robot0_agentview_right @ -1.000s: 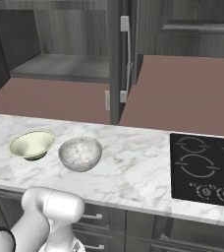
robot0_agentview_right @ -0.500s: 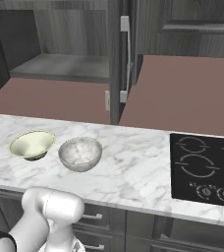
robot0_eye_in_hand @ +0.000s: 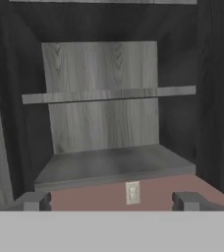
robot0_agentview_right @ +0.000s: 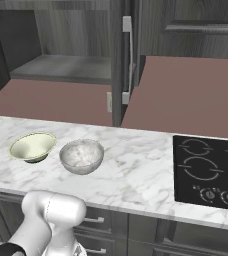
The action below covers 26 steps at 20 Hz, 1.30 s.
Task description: Open the cabinet. Pick the bowls from the counter and place them in the cabinet. Then close the cabinet.
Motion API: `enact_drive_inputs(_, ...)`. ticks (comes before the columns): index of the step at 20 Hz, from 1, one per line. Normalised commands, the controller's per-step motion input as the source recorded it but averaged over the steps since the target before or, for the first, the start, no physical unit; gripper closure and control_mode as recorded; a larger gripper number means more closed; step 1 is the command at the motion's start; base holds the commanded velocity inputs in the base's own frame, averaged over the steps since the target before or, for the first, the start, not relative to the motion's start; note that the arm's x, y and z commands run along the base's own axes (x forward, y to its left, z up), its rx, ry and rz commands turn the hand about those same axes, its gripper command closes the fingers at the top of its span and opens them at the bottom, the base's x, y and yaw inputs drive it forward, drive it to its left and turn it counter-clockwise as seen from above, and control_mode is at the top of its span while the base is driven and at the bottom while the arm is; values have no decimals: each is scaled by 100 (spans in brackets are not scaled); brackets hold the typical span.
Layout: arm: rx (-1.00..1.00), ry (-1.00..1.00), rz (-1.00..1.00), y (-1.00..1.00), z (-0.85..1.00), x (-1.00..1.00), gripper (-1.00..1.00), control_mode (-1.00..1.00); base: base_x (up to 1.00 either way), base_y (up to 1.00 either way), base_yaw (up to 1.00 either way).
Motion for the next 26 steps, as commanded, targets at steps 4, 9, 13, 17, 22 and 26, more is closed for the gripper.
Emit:
enact_drive_inputs(4,7,0,12,-52,-14,55,-100,-100,0,0,0)
enact_drive_inputs(9,6,0,12,-32,-16,43,-100,-100,0,0,0)
enact_drive_inputs(13,5,0,11,-16,-17,39,-100,-100,0,0,0)
enact_drive_inputs(17,2,0,7,1,-16,44,-100,-100,0,0,0)
enact_drive_inputs(22,0,0,5,0,-3,53,-100,-100,0,0,0)
enact_drive_inputs(26,0,0,2,8,0,48,-100,-100,0,0,0)
